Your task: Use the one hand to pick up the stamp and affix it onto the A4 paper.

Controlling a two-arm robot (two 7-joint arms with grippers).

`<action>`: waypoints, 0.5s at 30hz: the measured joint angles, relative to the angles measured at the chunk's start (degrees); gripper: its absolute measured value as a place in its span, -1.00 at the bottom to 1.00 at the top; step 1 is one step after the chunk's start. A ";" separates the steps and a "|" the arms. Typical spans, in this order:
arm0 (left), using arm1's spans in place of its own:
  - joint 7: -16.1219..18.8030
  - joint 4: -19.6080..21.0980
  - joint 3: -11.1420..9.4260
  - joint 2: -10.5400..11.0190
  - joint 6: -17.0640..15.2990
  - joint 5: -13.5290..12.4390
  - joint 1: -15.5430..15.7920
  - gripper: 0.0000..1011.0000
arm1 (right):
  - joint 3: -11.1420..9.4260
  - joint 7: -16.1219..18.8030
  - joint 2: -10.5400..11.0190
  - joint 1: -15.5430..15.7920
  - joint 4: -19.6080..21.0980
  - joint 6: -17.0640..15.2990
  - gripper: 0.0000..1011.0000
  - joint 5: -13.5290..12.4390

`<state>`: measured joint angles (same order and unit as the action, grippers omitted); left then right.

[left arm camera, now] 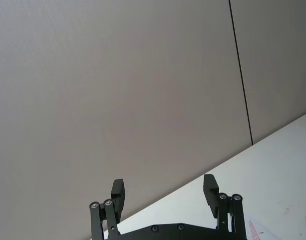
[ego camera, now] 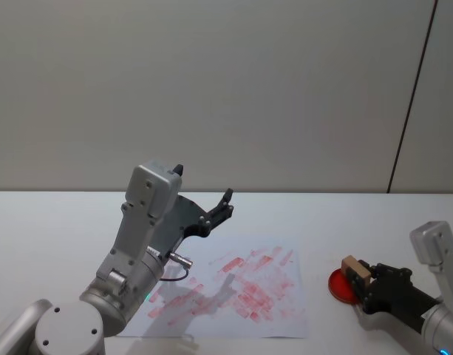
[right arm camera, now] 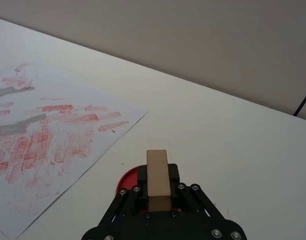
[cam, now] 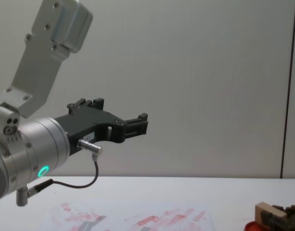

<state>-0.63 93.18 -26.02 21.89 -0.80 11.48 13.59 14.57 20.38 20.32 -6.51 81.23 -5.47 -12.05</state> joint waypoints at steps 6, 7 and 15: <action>0.00 0.00 0.00 0.00 0.00 0.00 0.00 0.98 | 0.05 0.27 -0.06 -0.31 -0.73 -0.28 -0.35 0.29; 0.00 0.00 0.00 0.00 0.00 0.00 0.00 0.98 | 0.05 0.28 -0.06 -0.34 -0.77 -0.31 -0.26 0.29; 0.00 0.00 0.00 0.00 0.00 0.00 0.00 0.98 | -0.17 0.18 -0.11 -0.55 -0.53 -0.25 0.29 -0.88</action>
<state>-0.62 93.18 -26.02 21.89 -0.80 11.48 13.59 14.41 20.56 20.21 -7.06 80.70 -5.73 -12.93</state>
